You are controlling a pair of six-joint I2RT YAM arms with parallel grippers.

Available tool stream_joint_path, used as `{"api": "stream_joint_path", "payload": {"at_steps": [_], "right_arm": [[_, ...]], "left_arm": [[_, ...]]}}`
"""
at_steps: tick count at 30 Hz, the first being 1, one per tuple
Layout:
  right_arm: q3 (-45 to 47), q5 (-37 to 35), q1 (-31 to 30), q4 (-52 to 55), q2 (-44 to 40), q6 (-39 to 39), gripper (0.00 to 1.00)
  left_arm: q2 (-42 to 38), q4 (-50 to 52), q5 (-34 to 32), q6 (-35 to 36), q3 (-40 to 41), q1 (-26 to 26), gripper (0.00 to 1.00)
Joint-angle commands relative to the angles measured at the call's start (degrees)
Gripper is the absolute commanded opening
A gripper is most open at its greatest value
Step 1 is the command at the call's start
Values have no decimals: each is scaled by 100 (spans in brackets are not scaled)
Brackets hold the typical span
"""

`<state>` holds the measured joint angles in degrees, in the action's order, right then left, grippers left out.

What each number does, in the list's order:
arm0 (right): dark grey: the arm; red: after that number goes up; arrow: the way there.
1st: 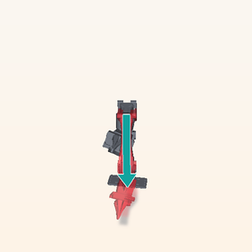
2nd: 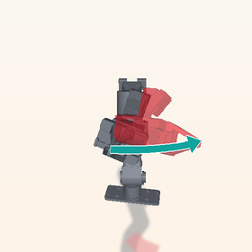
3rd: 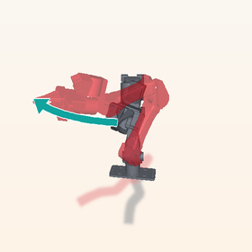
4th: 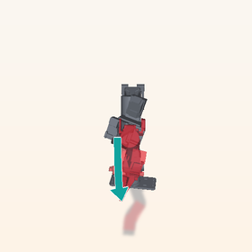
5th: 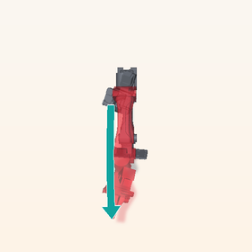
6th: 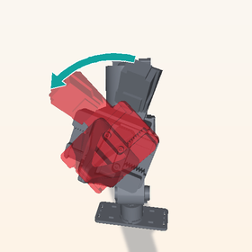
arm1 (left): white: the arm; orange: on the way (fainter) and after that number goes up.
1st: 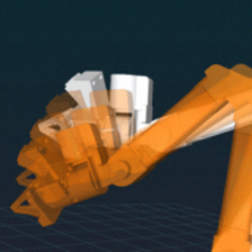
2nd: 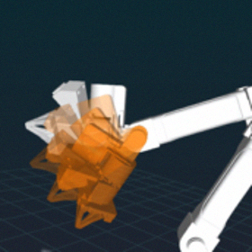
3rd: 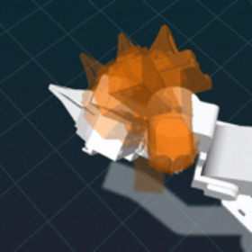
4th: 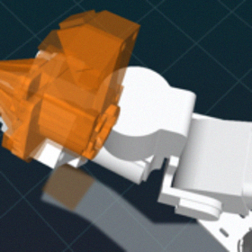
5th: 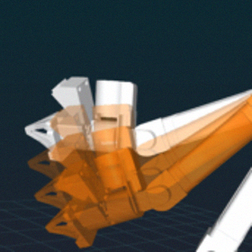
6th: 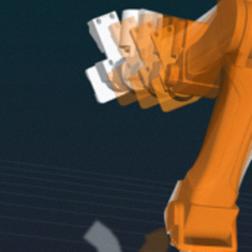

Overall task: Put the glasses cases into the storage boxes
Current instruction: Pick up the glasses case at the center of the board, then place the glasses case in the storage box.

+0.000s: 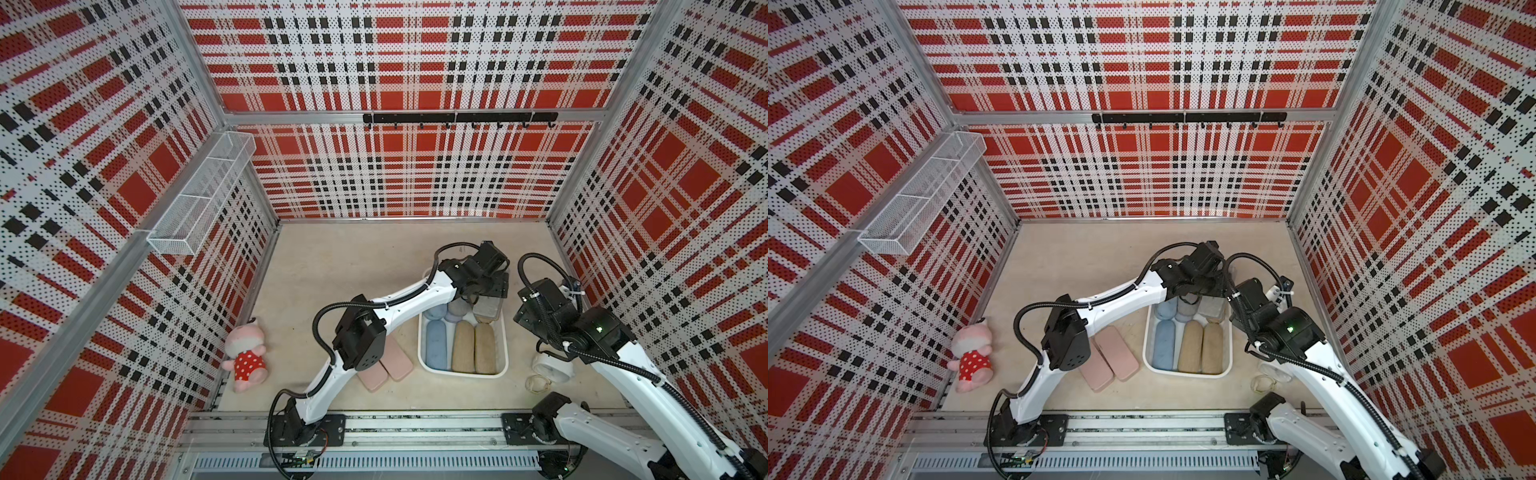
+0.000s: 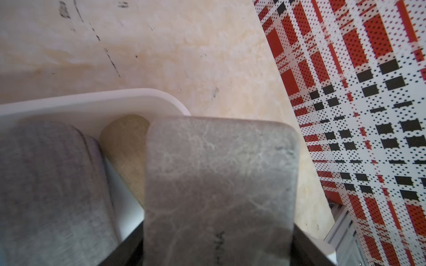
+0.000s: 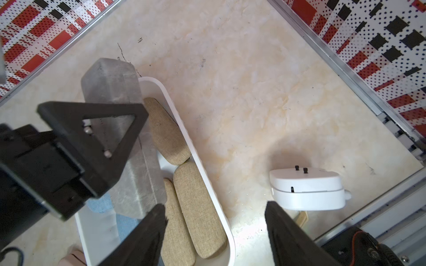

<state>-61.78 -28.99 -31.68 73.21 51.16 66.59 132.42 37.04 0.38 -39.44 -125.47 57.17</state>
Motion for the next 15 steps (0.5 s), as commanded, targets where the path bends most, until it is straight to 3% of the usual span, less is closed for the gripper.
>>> {"api": "stream_joint_path", "payload": {"at_steps": [1, 15], "right_arm": [[112, 59, 39, 217, -124, 118, 72], [131, 132, 41, 174, -224, 91, 72]], "left_arm": [[150, 32, -5, -236, -276, -49, 72], [361, 109, -688, -492, -31, -175, 72]]}}
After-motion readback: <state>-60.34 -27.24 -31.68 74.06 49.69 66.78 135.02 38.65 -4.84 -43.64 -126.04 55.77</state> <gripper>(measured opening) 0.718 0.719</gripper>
